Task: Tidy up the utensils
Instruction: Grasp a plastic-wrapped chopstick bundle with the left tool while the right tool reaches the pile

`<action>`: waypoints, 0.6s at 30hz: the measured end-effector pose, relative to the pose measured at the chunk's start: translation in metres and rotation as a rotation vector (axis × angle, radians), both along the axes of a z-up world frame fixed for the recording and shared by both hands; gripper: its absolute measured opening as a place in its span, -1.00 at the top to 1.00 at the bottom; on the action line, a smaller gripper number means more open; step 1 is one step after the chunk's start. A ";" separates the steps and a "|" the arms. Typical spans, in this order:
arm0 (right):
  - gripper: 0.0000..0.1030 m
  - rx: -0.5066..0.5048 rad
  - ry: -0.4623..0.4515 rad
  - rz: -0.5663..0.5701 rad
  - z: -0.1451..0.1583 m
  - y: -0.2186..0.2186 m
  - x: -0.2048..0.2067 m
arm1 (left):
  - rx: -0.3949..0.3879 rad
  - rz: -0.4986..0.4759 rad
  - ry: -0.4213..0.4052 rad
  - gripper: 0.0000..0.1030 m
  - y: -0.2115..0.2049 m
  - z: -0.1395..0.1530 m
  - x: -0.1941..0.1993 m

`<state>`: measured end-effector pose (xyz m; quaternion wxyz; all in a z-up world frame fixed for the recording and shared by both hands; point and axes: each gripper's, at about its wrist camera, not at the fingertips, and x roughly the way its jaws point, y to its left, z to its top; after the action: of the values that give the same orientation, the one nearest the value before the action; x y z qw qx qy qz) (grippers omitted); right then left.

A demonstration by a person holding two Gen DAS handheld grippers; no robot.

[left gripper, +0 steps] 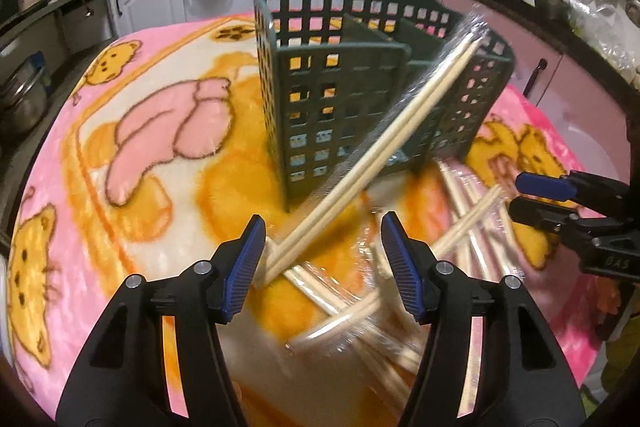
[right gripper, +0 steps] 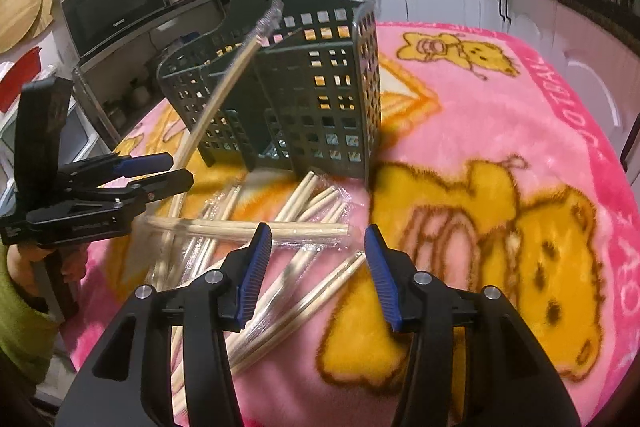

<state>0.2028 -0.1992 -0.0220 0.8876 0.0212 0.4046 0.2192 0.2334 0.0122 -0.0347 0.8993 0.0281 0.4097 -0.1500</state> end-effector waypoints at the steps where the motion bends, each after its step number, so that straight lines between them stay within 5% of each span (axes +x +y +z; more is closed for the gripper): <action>1: 0.09 0.004 0.010 -0.003 -0.002 -0.001 0.003 | 0.009 0.001 -0.002 -0.06 0.000 -0.002 0.002; 9: 0.10 0.062 0.083 -0.014 -0.016 -0.008 0.020 | 0.051 -0.021 -0.005 -0.06 -0.006 -0.010 0.013; 13: 0.22 0.073 0.084 -0.016 -0.014 -0.011 0.021 | 0.064 -0.017 -0.008 0.40 -0.007 -0.013 0.016; 18: 0.53 0.080 0.078 -0.001 -0.012 -0.011 0.020 | 0.089 -0.011 -0.018 0.64 -0.008 -0.012 0.018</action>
<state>0.2232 -0.2104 -0.0345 0.8698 0.0655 0.4298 0.2335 0.2515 0.0039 -0.0467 0.9001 0.0716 0.4076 -0.1364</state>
